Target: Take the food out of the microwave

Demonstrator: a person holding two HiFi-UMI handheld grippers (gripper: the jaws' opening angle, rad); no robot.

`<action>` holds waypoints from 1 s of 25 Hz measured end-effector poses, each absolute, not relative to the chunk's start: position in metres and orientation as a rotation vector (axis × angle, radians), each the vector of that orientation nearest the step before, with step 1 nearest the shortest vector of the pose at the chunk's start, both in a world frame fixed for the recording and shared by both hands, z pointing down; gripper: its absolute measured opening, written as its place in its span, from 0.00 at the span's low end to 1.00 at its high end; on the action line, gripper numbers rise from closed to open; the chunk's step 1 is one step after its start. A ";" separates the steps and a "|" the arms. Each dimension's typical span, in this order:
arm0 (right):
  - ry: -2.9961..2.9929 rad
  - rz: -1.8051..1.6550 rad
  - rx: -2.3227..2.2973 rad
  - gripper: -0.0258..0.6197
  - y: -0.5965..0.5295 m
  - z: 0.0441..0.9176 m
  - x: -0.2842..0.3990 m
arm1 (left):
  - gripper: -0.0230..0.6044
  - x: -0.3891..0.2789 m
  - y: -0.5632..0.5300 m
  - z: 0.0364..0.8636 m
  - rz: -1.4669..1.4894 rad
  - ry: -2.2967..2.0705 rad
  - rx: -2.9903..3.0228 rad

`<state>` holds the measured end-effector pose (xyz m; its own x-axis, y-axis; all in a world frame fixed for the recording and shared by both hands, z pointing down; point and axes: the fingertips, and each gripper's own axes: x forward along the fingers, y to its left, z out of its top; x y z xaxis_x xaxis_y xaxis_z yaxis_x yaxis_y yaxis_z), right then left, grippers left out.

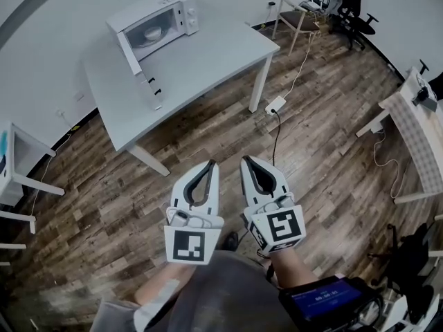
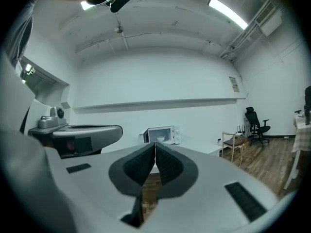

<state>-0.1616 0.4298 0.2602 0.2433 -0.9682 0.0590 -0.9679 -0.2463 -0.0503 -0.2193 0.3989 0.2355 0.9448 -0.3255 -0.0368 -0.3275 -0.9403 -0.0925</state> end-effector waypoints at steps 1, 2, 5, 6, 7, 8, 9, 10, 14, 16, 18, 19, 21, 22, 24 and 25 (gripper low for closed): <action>1.931 -0.130 -2.473 0.05 0.427 0.262 -0.157 | 0.05 -0.215 0.397 0.238 0.025 0.504 -3.003; 1.939 -0.135 -2.470 0.05 0.423 0.264 -0.153 | 0.05 -0.210 0.393 0.240 0.018 0.505 -3.006; 1.953 -0.144 -2.465 0.05 0.408 0.269 -0.139 | 0.05 -0.194 0.378 0.246 0.003 0.511 -3.019; 1.951 -0.146 -2.468 0.05 0.403 0.271 -0.132 | 0.05 -0.188 0.371 0.249 -0.002 0.509 -3.020; 1.949 -0.148 -2.473 0.05 0.397 0.273 -0.125 | 0.05 -0.181 0.364 0.251 -0.007 0.507 -3.022; 1.945 -0.148 -2.478 0.05 0.391 0.275 -0.117 | 0.05 -0.175 0.356 0.253 -0.009 0.509 -3.026; 1.942 -0.150 -2.482 0.05 0.384 0.276 -0.109 | 0.05 -0.167 0.348 0.254 -0.006 0.512 -3.031; 1.939 -0.154 -2.483 0.05 0.376 0.278 -0.102 | 0.05 -0.159 0.339 0.255 -0.001 0.513 -3.034; 1.949 -0.178 -2.468 0.05 0.337 0.284 -0.072 | 0.05 -0.126 0.303 0.256 0.001 0.502 -3.028; 1.964 -0.186 -2.453 0.05 0.311 0.285 -0.058 | 0.05 -0.111 0.280 0.257 -0.002 0.502 -3.026; 1.986 -0.192 -2.440 0.05 0.282 0.284 -0.047 | 0.05 -0.099 0.255 0.257 -0.004 0.514 -3.031; 1.996 -0.193 -2.433 0.05 0.268 0.283 -0.042 | 0.05 -0.094 0.242 0.257 -0.004 0.521 -3.034; 2.012 -0.196 -2.416 0.05 0.244 0.278 -0.034 | 0.05 -0.085 0.220 0.254 0.001 0.533 -3.038; 2.019 -0.193 -2.412 0.05 0.233 0.275 -0.031 | 0.05 -0.082 0.210 0.250 0.007 0.536 -3.036; 2.032 -0.175 -2.410 0.05 0.216 0.266 -0.024 | 0.05 -0.074 0.193 0.243 0.028 0.541 -3.030; 2.038 -0.166 -2.410 0.05 0.208 0.263 -0.022 | 0.05 -0.071 0.186 0.239 0.042 0.545 -3.030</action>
